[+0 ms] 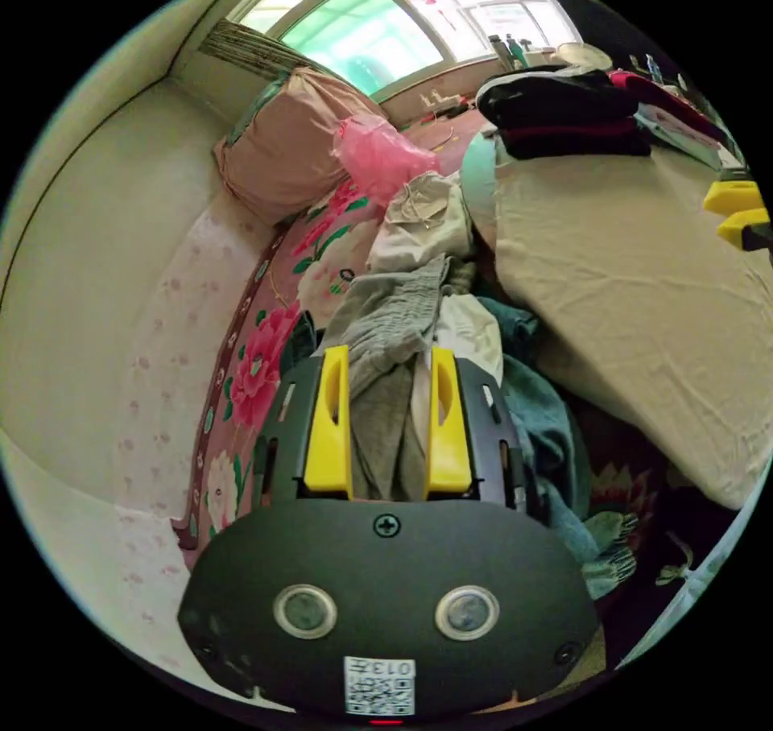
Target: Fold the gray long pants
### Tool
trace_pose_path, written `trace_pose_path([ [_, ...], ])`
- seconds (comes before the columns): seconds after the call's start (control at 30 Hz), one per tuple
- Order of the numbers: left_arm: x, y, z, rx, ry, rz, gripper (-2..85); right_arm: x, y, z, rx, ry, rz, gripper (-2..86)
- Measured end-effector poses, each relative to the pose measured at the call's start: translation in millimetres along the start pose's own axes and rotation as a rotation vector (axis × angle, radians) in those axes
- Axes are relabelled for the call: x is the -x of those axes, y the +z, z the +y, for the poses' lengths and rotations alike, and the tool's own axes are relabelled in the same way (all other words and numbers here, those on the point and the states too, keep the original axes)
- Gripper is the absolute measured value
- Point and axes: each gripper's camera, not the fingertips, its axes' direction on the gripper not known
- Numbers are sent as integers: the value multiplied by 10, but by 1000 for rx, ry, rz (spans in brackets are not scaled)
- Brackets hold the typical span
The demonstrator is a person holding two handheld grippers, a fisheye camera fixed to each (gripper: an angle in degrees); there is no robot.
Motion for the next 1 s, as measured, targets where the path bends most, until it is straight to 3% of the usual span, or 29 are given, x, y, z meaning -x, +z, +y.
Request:
trace_pose_path([
  [0.27, 911, 151, -155, 67, 256, 268, 111, 435, 1063, -1436, 101, -132, -74, 88],
  [0.33, 1258, 64, -167, 74, 229, 375, 86, 347, 1400, -1772, 140, -69, -111, 97],
  [0.5, 2820, -390, 400, -182, -99, 664, 62, 3, 1880, -2309, 135, 77, -75, 133],
  [0.57, 3232, -516, 712, -238, -182, 691, 60, -66, 2076, -2491, 155, 72, -35, 166],
  [0.7, 3775, -852, 1356, -262, -247, 680, 59, 222, 2564, -2831, 274, -223, 128, 191],
  [0.83, 4017, -1149, 1785, -280, -315, 672, 60, 534, 2808, -3098, 324, -367, 54, 173],
  [1.0, 4290, -1669, 2212, -329, -451, 632, 59, 625, 2631, -3226, 324, -374, -16, 180],
])
